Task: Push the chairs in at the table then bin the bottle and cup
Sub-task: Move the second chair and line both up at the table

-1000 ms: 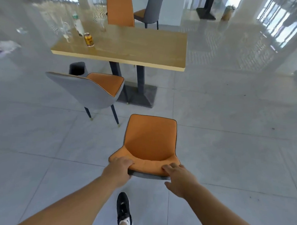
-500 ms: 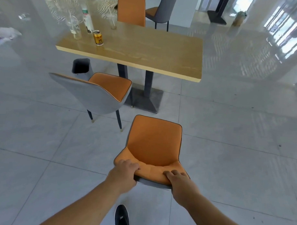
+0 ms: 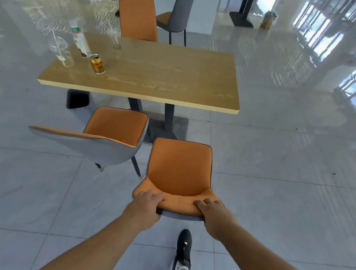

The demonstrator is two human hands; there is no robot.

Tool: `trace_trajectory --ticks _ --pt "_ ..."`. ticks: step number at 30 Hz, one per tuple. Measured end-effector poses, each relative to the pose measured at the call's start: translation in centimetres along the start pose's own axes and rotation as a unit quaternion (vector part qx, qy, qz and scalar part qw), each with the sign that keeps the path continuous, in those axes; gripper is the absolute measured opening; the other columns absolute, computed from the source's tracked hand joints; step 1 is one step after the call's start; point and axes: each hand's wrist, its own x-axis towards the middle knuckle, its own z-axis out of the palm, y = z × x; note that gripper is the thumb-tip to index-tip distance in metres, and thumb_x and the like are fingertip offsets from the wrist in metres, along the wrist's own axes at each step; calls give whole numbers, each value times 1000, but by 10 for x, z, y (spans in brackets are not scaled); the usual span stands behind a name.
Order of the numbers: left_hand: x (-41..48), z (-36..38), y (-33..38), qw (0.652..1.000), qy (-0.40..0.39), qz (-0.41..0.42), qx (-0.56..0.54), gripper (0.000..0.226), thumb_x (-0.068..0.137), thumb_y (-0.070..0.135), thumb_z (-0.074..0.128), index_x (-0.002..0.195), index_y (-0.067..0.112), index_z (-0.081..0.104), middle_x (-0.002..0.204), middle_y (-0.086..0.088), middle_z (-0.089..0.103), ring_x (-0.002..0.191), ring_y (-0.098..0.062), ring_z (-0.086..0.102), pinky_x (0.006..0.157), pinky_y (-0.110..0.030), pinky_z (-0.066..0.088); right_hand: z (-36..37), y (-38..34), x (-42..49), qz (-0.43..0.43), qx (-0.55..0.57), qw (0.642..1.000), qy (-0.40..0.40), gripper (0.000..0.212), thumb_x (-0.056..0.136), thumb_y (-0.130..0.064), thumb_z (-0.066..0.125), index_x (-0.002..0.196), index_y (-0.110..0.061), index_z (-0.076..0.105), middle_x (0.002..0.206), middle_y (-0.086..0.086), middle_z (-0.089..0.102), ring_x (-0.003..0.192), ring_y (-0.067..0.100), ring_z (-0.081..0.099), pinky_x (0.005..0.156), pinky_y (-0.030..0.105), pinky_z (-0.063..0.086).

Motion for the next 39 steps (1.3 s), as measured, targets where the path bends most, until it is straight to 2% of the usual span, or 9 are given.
trace_trajectory --ticks 13,15,19,23,25,28,34,37,39 --pt "152 -93 -22 1000 7 -4 -14 53 86 34 65 138 36 52 133 7 52 125 -18 42 99 -39 47 -100 34 138 21 9 1000 12 53 97 -14 47 143 -37 39 132 -1 52 117 28 49 81 41 51" --pt "166 -103 -21 1000 -2 17 -15 54 81 41 67 133 36 54 129 8 53 121 -18 45 96 -41 49 -114 40 146 47 14 999 8 49 96 -15 49 141 -35 44 133 -1 52 121 28 48 84 42 51" --pt "171 -115 -16 995 -90 41 -11 64 73 53 67 134 39 50 134 13 51 113 -14 52 86 -35 48 -123 36 140 104 -17 992 -70 47 95 -23 60 139 -30 44 130 0 49 124 29 46 96 53 51" --pt "163 -119 -33 993 -93 73 -18 68 78 55 61 142 38 45 143 11 48 120 -17 51 95 -38 48 -121 2 141 142 -52 986 -63 46 93 -26 57 136 -28 43 129 0 50 125 31 45 107 68 34" --pt "158 -132 -53 992 -92 81 -5 68 78 60 60 140 37 47 141 10 50 120 -16 49 96 -38 48 -120 -22 144 133 -59 989 -36 46 93 -26 56 137 -27 43 131 2 51 126 33 45 112 69 27" --pt "151 -161 -106 993 -72 72 55 59 80 59 61 132 34 53 129 7 54 116 -17 48 93 -39 49 -111 -63 153 104 -51 993 3 44 96 -24 52 138 -26 44 133 3 53 127 33 47 117 62 26" --pt "126 -210 -249 987 -5 -31 157 36 86 45 63 118 32 51 111 7 54 96 -16 53 75 -32 49 -106 -125 180 124 -52 991 26 39 97 -20 48 135 -25 44 131 1 56 124 30 50 117 54 29" --pt "114 -206 -299 986 38 -15 164 41 88 39 61 127 33 53 116 9 60 99 -16 59 75 -32 51 -106 -141 192 138 -57 988 44 31 97 -21 47 127 -27 48 121 -1 60 113 27 55 106 47 39" --pt "112 -201 -311 987 67 6 148 39 80 36 72 118 29 66 106 7 70 90 -18 65 68 -34 53 -105 -143 197 139 -64 987 53 26 96 -24 48 121 -29 51 115 -3 62 106 24 57 93 41 44"
